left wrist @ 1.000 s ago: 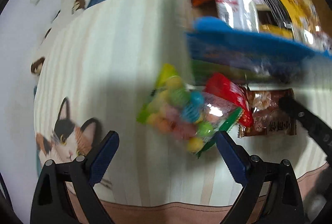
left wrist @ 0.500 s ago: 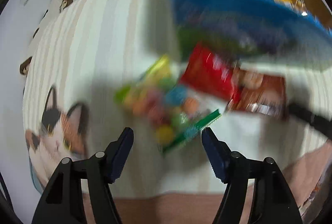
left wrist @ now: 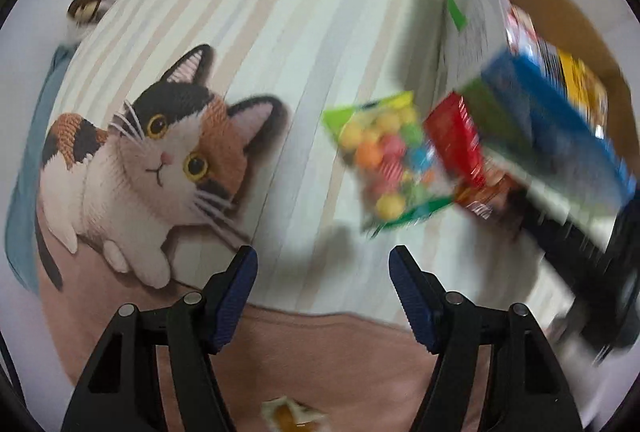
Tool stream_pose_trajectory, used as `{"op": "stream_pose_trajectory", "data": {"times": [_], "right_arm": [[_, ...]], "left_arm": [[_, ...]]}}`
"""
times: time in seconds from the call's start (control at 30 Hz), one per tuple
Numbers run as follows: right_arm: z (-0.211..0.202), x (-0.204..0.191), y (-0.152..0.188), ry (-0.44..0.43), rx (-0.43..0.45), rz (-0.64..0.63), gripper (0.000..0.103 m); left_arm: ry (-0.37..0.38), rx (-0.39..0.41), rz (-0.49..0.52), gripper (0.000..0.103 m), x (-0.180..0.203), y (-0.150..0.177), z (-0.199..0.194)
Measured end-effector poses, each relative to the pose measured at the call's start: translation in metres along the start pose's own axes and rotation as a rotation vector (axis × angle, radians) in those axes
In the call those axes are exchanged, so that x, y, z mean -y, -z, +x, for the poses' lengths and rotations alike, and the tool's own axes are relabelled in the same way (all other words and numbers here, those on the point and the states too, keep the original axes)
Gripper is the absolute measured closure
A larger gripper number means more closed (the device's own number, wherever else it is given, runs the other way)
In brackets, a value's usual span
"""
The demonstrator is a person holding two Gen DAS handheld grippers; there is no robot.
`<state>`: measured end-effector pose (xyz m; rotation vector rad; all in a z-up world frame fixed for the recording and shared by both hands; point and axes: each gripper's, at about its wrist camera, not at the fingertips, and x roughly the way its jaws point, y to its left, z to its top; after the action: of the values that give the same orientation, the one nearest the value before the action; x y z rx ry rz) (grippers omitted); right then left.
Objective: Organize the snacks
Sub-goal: 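Lower both tools toward the candy bag and brown cookie pack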
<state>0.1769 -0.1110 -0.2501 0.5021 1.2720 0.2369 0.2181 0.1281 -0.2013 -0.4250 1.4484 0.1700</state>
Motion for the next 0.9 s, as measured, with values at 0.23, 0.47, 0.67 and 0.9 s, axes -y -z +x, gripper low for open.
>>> {"op": "stream_pose_trajectory", "data": {"times": [0.23, 0.47, 0.67, 0.9], "right_arm": [[0.002, 0.003, 0.04, -0.053, -0.086, -0.007, 0.093], [-0.017, -0.006, 0.031, 0.031, -0.104, -0.124, 0.027], [-0.007, -0.068, 0.014, 0.118, -0.098, -0.384, 0.023], [0.056, -0.123, 0.005, 0.204, -0.186, -0.555, 0.024]], "left_arm": [[0.003, -0.02, -0.076, 0.036, 0.023, -0.032, 0.015], [-0.064, -0.069, -0.068, 0.033, 0.04, -0.048, 0.05], [-0.098, -0.032, 0.049, 0.035, 0.051, -0.041, 0.046], [-0.085, -0.039, 0.069, 0.036, 0.021, -0.021, 0.035]]}}
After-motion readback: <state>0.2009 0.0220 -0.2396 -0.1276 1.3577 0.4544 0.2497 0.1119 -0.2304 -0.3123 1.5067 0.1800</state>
